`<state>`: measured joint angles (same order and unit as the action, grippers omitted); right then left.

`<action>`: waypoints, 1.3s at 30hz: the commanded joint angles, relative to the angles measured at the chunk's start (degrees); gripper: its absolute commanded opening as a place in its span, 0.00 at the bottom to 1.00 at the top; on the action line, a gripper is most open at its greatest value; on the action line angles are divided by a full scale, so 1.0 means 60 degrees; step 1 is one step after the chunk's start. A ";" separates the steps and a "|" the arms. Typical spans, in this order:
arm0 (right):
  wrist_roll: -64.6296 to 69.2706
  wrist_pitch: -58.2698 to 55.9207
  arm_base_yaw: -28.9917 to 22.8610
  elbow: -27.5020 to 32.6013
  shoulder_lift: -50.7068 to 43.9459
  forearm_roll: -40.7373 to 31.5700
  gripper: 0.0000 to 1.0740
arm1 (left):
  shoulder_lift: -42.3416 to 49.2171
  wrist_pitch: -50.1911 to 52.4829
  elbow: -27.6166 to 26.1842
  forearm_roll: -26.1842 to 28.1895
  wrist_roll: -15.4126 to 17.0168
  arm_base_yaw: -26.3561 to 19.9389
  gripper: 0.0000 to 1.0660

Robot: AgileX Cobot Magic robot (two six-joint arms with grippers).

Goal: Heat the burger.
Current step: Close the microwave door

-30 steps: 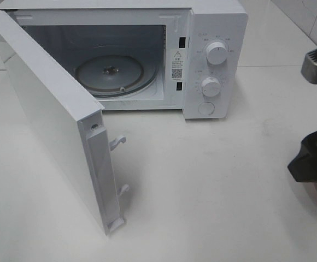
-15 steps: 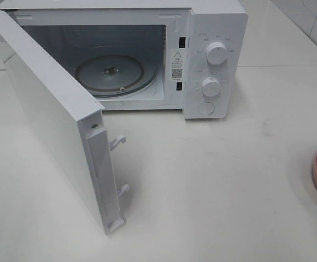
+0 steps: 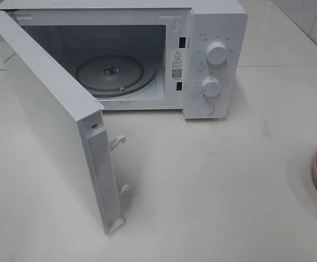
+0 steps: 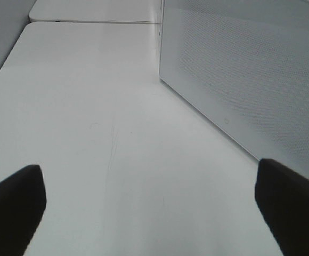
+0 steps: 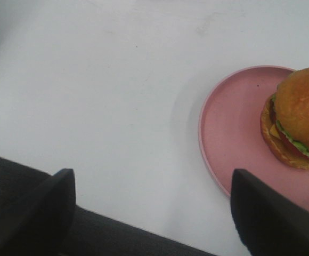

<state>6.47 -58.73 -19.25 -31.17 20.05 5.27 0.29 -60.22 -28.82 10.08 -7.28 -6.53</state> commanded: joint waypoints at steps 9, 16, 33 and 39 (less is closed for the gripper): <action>-0.0086 -0.0124 0.1327 0.0353 -0.1795 -0.0267 0.71 | 0.0181 0.0105 0.0019 0.0010 0.0038 -0.0048 0.94; -0.0076 -0.0124 0.1891 0.0353 -0.2836 -0.0286 0.71 | 0.0181 0.0105 0.0019 0.0010 0.0038 -0.0048 0.94; -0.0076 -0.0124 0.2435 0.0353 -0.3629 -0.0296 0.71 | 0.0181 0.0105 0.0019 0.0000 0.0038 -0.0048 0.94; -0.0076 -0.0124 0.2435 0.0353 -0.3629 -0.0296 0.71 | 0.0181 0.0105 0.0019 0.0000 0.0038 -0.0048 0.94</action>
<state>6.47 -59.47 -5.10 -29.16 -0.23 3.72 0.29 -60.22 -28.82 10.08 -7.28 -6.53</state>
